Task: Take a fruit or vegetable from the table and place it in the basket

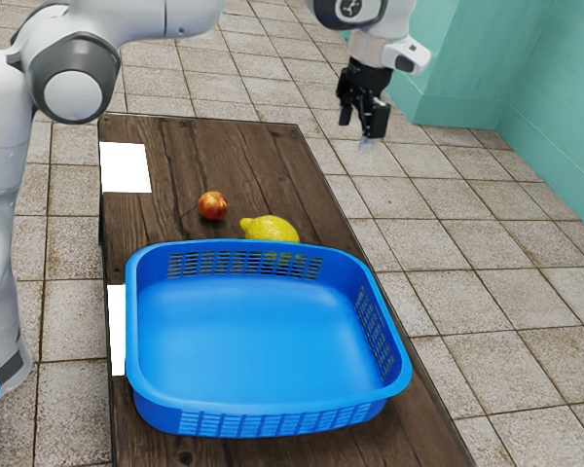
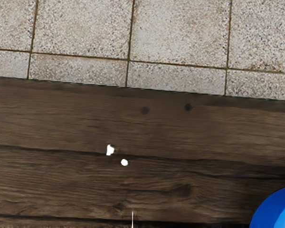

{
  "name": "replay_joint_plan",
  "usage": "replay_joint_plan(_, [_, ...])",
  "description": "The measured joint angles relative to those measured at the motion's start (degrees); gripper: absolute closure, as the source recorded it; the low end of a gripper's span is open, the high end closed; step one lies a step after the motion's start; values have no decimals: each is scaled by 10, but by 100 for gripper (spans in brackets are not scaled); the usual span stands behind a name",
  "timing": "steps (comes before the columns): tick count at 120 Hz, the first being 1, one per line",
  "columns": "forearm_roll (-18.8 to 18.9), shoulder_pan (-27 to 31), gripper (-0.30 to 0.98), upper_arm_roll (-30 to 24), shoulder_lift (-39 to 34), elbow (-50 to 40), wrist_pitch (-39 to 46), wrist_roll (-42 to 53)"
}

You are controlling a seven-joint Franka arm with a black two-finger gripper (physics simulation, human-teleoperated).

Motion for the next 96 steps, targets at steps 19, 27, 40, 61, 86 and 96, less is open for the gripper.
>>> replay_joint_plan(19, [-24,33,1,0,0,0,-4,1])
replay_joint_plan(27, [-36,47,1,0,2,-1,-7,5])
replay_joint_plan(40, [-34,46,1,-4,14,-11,-12,37])
replay_joint_plan(61, [5,40,1,0,-52,-187,32,132])
replay_joint_plan(86, [35,42,1,16,-207,-423,150,258])
replay_joint_plan(96, [42,43,1,30,-245,-483,183,308])
